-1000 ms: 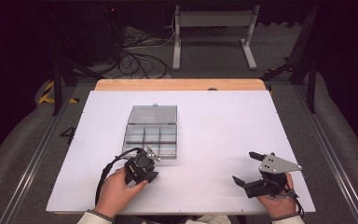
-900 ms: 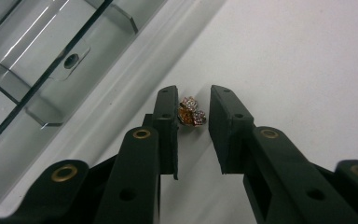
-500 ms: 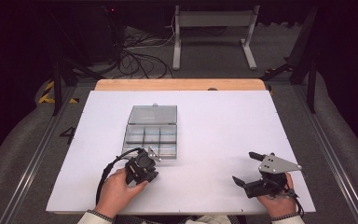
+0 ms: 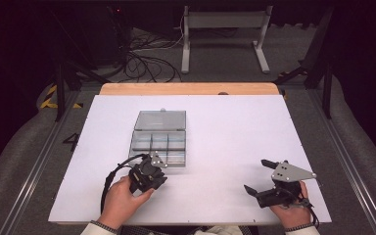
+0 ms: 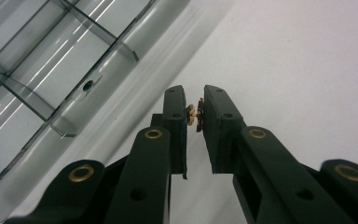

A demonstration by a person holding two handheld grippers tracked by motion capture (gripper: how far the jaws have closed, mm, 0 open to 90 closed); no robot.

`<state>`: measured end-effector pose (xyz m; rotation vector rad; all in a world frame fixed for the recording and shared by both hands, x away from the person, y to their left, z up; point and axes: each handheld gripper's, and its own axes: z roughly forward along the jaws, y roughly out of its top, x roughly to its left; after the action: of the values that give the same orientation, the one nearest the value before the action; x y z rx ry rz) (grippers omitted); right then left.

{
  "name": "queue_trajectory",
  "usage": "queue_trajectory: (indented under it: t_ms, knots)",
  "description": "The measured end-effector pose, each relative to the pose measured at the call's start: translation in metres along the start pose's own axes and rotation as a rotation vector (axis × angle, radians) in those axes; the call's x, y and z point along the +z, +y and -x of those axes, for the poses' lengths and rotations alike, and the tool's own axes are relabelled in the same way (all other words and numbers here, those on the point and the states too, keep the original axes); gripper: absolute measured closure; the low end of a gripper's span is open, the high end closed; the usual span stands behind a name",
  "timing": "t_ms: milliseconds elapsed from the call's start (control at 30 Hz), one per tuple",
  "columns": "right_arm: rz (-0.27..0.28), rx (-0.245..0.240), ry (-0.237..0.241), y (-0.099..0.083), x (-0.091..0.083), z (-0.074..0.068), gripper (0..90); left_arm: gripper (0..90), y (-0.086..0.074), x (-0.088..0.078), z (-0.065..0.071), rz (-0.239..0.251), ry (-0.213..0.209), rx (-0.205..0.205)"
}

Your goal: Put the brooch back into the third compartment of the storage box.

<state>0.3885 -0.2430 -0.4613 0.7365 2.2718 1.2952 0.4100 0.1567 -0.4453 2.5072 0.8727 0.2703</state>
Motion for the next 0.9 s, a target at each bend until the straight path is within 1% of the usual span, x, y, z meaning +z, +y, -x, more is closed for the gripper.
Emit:
queue_trajectory:
  t_ms: [67,133,167,367,467,500,533,633,767,800,833,900]
  knots:
    - [0.000,0.000,-0.001,0.000,0.000,0.000,0.8,79.5,0.000,-0.001,0.000,0.007,-0.002,0.001]
    - [0.000,0.001,-0.001,0.000,0.000,0.000,0.8,79.5,0.000,-0.003,0.000,0.015,0.005,0.004]
    - [0.000,0.001,-0.001,0.000,0.000,0.000,0.8,79.6,0.000,-0.003,0.000,0.018,-0.002,0.002]
    - [-0.001,0.000,-0.002,0.000,0.000,0.000,0.8,79.5,0.000,-0.008,-0.001,0.037,-0.003,0.001]
    - [-0.001,0.002,-0.002,0.000,0.000,0.000,0.8,79.5,0.000,-0.010,0.000,0.047,0.004,-0.001]
    - [-0.003,0.001,-0.003,0.000,0.001,0.000,0.8,79.6,0.000,-0.011,0.000,0.060,0.004,0.001]
    - [-0.005,0.004,-0.002,0.000,0.000,0.000,0.8,79.6,0.000,-0.011,0.000,0.060,0.004,0.001]
    - [-0.002,0.001,-0.002,0.000,0.001,0.000,0.8,79.6,-0.001,-0.014,0.000,0.080,0.009,-0.003]
    - [-0.004,0.007,-0.002,0.000,0.001,0.000,0.8,79.6,0.000,-0.021,-0.003,0.119,0.000,-0.013]
    - [-0.002,0.002,-0.003,0.000,0.001,0.000,0.8,79.6,0.001,-0.023,-0.003,0.132,0.004,-0.011]
    - [-0.001,0.002,-0.002,0.000,0.001,0.000,0.8,79.6,0.001,-0.023,-0.003,0.132,0.004,-0.011]
    - [-0.001,0.003,-0.002,0.000,0.001,0.000,0.8,79.6,0.002,-0.025,-0.003,0.147,0.009,-0.012]
